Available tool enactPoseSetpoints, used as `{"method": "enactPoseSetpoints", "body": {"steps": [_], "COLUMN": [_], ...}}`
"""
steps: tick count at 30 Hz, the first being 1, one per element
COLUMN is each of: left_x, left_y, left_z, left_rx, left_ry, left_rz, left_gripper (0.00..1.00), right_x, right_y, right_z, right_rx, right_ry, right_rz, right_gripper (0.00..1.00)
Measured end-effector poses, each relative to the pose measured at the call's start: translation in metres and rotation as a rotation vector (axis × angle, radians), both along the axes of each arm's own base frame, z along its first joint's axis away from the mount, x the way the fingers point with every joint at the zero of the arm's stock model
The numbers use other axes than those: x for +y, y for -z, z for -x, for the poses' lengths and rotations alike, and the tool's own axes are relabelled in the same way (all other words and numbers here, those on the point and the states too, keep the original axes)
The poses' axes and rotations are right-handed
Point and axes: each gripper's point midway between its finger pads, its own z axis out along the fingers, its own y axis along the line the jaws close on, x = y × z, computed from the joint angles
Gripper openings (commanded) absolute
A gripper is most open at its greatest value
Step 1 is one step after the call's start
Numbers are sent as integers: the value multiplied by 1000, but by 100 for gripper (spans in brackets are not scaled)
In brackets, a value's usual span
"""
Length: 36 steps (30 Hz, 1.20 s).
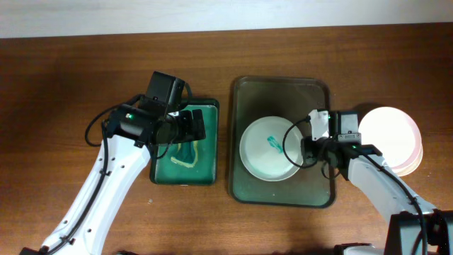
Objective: Clean dirty plates on tray and stack at the side
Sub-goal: 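Move right gripper back and grasp the rim of the last white plate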
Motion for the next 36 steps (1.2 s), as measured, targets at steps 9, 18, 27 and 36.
{"method": "enactPoseSetpoints", "body": {"steps": [9, 18, 27, 36], "left_x": [0, -1, -1, -1], "left_y": [0, -2, -2, -1], "left_z": [-1, -3, -3, -3], "left_rx": [-3, -14, -14, -13], "left_ry": [0, 0, 0, 0], "left_rz": [1, 5, 6, 5], "left_gripper": [99, 100, 99, 99], "right_x": [-2, 15, 13, -18], "right_y": [-1, 6, 36, 5], "right_z": [26, 73, 76, 10], "right_rx": [178, 501, 562, 176], "right_ry": [94, 478, 631, 110], "right_rz": [-32, -254, -302, 13], "right_gripper": [52, 36, 4, 13]}}
